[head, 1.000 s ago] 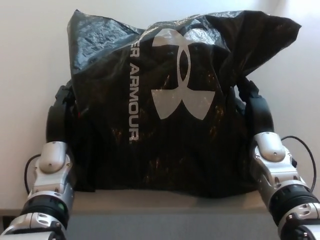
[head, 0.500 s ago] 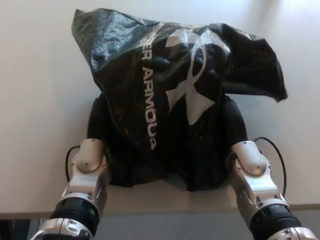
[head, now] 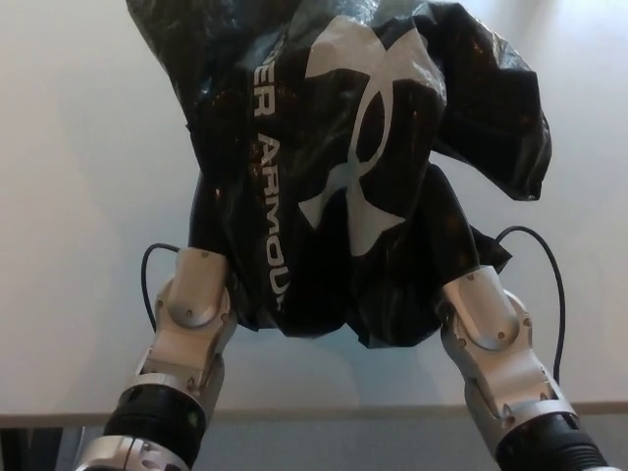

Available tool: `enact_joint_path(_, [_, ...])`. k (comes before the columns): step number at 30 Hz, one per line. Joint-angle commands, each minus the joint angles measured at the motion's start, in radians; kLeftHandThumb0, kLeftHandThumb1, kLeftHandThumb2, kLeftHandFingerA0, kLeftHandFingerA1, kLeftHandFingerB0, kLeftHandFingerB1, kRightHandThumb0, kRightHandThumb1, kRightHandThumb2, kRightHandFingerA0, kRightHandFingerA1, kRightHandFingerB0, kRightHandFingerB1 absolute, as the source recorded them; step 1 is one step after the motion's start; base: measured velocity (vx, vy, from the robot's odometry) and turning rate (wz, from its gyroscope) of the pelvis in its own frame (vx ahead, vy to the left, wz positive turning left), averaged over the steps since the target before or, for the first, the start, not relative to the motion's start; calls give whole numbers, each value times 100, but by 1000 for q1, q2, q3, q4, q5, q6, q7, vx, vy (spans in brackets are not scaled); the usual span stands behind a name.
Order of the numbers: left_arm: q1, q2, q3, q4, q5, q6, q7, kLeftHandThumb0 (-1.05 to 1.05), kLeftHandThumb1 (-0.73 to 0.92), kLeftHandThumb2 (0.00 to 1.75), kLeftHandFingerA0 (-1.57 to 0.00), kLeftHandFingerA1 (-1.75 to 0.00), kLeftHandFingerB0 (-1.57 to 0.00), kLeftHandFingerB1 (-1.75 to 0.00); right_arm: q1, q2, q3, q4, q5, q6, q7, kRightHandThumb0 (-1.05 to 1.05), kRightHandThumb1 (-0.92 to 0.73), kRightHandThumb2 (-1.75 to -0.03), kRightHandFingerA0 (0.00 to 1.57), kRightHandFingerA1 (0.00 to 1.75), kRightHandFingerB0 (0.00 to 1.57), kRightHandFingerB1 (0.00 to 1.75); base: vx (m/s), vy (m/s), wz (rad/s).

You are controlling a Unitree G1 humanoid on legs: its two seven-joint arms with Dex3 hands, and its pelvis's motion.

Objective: A plastic bag is kept in the middle of the desk and the robot uses both its hands to grab the bag from the left and right and brings its hands close together to compress the bag

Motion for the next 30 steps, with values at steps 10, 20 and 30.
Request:
enact_joint_path(10, [45,-5,-18,-19,50,-23,62,-73,92,91,0,-4,0,-10,15,-10,13,22,-4,-44,-17,-92,-92,-125,0,13,0,10,0,0,0])
enact_joint_path(20, [108,148,59,-213,17,166,22,-85,92,73,-25,-42,-20,-30,41,-164,-59,-131,58,157,83,-91,-85,-118,0,17,0,7,0,0,0])
enact_joint_path(30, [178,370,263,-373,-23,150,61,-71,92,68,-66,-69,-57,-47,104,-413,-189,-323,94,171,120,-36,-51,-111,2,50,0,48,0,0,0])
